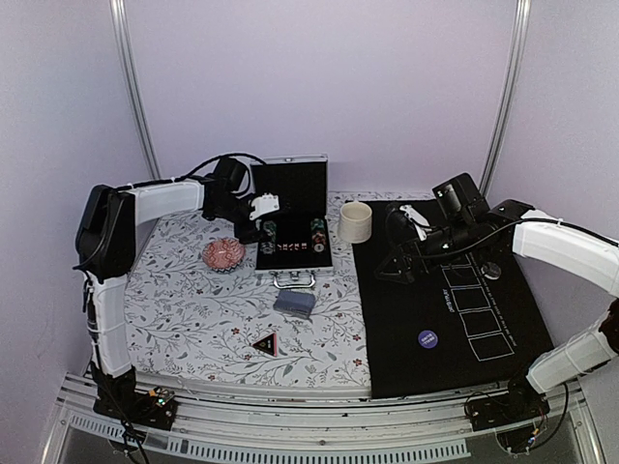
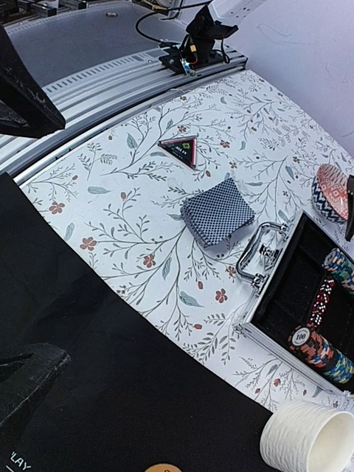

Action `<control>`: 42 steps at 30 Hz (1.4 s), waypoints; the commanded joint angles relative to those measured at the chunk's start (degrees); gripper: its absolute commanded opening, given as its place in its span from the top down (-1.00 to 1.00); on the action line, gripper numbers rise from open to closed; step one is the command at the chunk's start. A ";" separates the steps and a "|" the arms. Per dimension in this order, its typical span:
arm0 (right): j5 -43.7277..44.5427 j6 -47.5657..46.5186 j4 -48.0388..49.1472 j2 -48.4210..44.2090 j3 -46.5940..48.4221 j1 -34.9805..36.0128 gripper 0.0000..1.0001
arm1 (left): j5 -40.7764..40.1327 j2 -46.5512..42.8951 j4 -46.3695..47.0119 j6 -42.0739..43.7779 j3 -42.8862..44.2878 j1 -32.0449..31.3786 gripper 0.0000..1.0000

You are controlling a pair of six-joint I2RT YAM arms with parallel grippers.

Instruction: Distribute texas hold em gaming equipment

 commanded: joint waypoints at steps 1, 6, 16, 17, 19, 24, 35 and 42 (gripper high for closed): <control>-0.49 0.31 -1.60 0.12 -0.18 -0.14 -0.98 | -5.05 2.51 2.45 0.49 -0.94 -0.05 -0.52; -0.05 0.35 -2.39 -0.22 0.02 -0.18 -0.98 | -6.10 4.58 3.18 -0.14 -0.84 -0.02 -0.38; -0.08 0.68 -2.71 -0.01 0.44 -0.18 -0.98 | -3.47 7.19 2.68 -1.12 -0.96 -0.64 -0.23; -0.08 0.67 -2.69 0.11 0.43 -0.18 -0.97 | -3.27 7.32 2.58 -0.96 -1.06 -0.69 -0.22; -0.13 0.73 -2.83 0.20 0.38 -0.18 -0.98 | -2.96 7.43 2.57 -0.76 -1.46 -0.78 -0.20; 0.10 0.71 -3.11 0.25 0.54 -0.18 -0.98 | -2.19 7.20 1.54 0.50 -2.56 -1.37 -0.17; 0.01 0.66 -3.67 0.21 0.55 -0.18 -0.98 | -3.04 6.72 -2.33 2.88 -3.28 -1.78 -0.17; 0.05 0.83 -3.72 0.22 0.52 -0.18 -0.98 | -1.24 7.69 -5.86 2.57 -0.75 -1.67 -0.15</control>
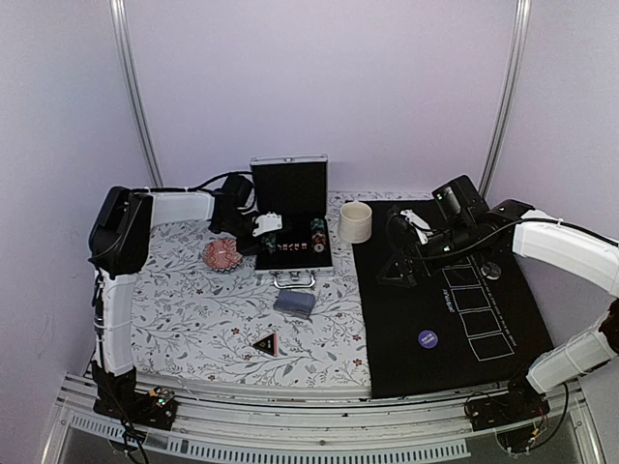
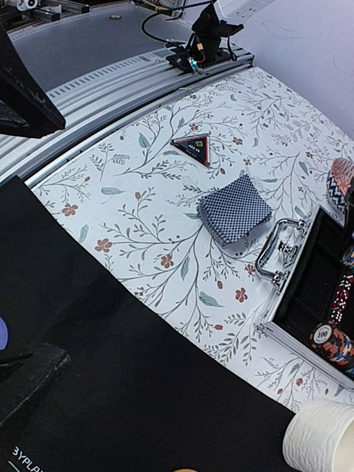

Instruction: Distribute texas hold em gaming equipment

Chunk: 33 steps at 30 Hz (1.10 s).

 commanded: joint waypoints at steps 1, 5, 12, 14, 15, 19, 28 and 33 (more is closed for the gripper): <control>-0.01 0.40 -0.62 0.22 0.49 -0.18 -0.98 | 2.59 1.58 -7.67 0.36 1.01 -1.28 -0.15; 0.05 0.44 -0.93 0.23 0.47 -0.18 -0.98 | 4.77 2.19 -11.46 0.84 2.17 -1.38 -0.13; 0.20 0.48 -0.95 0.29 0.56 -0.14 -0.98 | 1.51 1.52 -7.63 0.44 0.98 -1.41 -0.13; -0.08 0.57 -0.90 0.44 0.70 -0.18 -0.98 | -2.11 1.58 -2.91 -1.06 0.72 -1.49 -0.13; -0.14 0.57 -0.95 0.56 0.78 -0.17 -0.98 | -4.25 1.66 -0.29 -1.58 0.32 -1.52 -0.13; -0.41 0.62 -0.90 0.70 0.74 -0.18 -0.98 | -6.84 1.92 3.75 -2.07 -0.19 -1.96 -0.12; -0.28 0.75 -1.06 0.58 0.62 -0.14 -0.98 | -4.04 3.33 0.96 -1.79 -0.23 -2.26 -0.01; 0.16 0.75 -1.27 0.57 0.87 -0.15 -0.98 | -0.13 3.21 -2.22 -0.44 -0.13 -2.57 0.03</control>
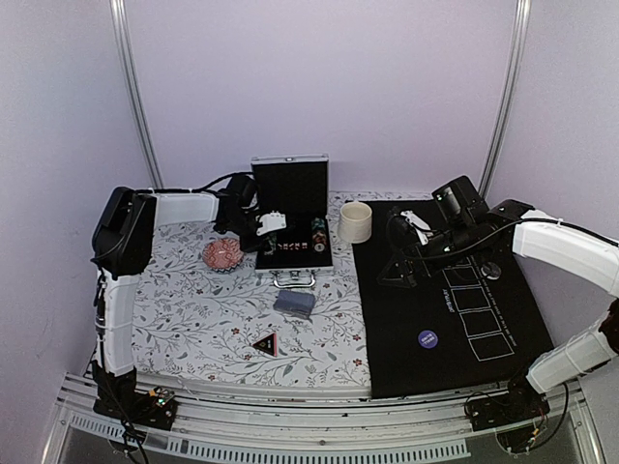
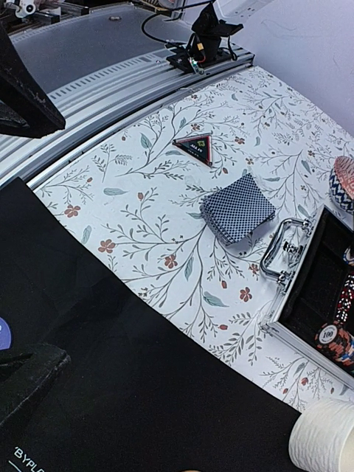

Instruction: Distribute texas hold em gaming equipment

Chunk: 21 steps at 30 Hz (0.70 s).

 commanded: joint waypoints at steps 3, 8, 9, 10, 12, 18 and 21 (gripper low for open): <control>0.33 0.35 -0.76 0.70 1.09 -0.18 -0.98 | 5.27 2.27 -4.87 1.76 -1.18 -1.39 0.04; 0.44 0.44 -0.65 0.96 1.12 -0.18 -0.98 | 7.74 1.94 -7.62 2.92 -1.33 -1.38 -0.03; 0.34 0.46 -0.63 1.01 1.15 -0.18 -0.98 | 7.76 2.04 -7.65 2.83 -1.16 -1.39 -0.04; 0.24 0.47 -0.53 1.01 1.07 -0.18 -0.98 | 7.54 2.26 -7.70 2.47 -0.87 -1.40 -0.04; 0.19 0.40 -0.48 1.03 1.05 -0.18 -0.98 | 6.87 2.77 -7.72 1.97 -0.39 -1.40 -0.04; 0.06 0.64 -0.66 0.65 0.81 -0.18 -0.98 | 2.95 3.89 -5.29 0.77 -0.50 -1.26 -0.04; 0.18 0.72 -0.44 0.47 0.48 -0.18 -0.98 | 0.55 4.36 -3.01 -0.31 -0.40 -1.31 -0.04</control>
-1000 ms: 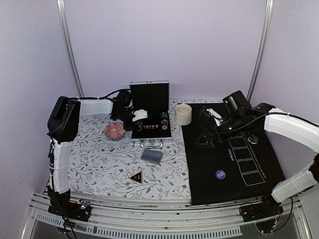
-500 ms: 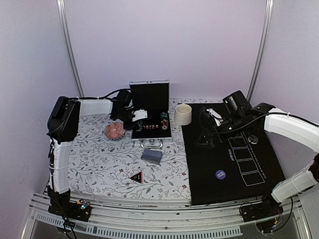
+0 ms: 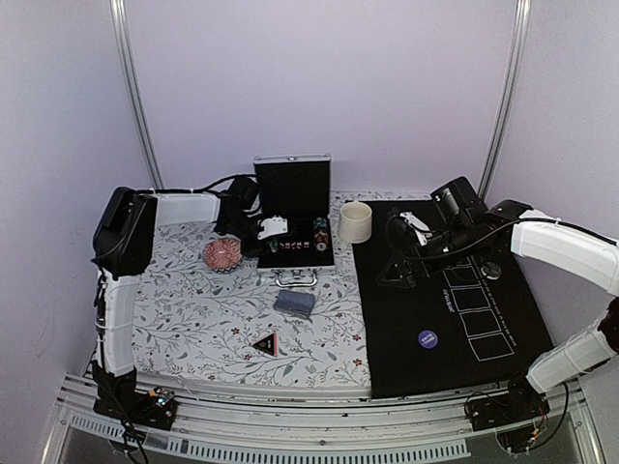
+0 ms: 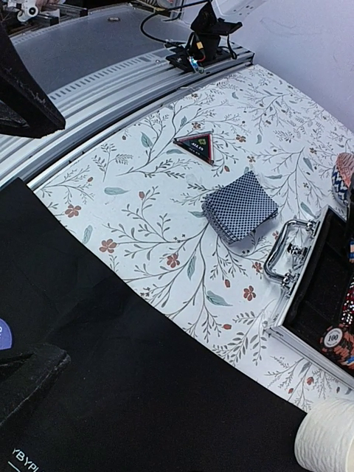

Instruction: Distribute texas hold em gaming equipment

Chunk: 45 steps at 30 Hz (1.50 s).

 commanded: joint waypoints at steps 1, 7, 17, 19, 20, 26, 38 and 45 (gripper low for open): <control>0.08 0.38 -0.35 -0.05 0.53 -0.18 -0.98 | -3.75 4.34 1.10 -1.71 -0.27 -0.87 -0.04; -0.24 0.57 -0.27 0.41 0.63 -0.18 -0.98 | -8.33 4.77 4.76 -2.13 -0.75 -0.87 -0.08; -0.38 1.27 -0.17 -0.19 0.09 -0.18 -0.98 | -7.30 4.13 4.74 -2.02 -1.36 -0.96 0.67; -0.46 1.36 -0.16 -0.21 0.09 -0.18 -0.98 | -7.00 3.29 4.73 -2.04 -1.52 -1.02 0.84; -0.44 1.41 -0.14 -0.27 0.06 -0.18 -0.98 | -6.90 2.80 4.76 -2.04 -1.71 -1.03 0.88; -0.84 1.55 0.31 -0.29 0.42 -0.18 -0.98 | -6.84 0.22 4.74 -2.19 -2.58 -0.96 1.00; -0.72 1.72 1.46 -2.18 0.98 -0.18 -0.98 | -6.09 -8.19 3.36 -11.55 -1.22 -1.11 1.00; -0.51 0.90 0.85 -1.63 4.10 -0.17 -0.98 | -4.15 -22.07 1.66 -26.20 -3.70 -5.22 1.00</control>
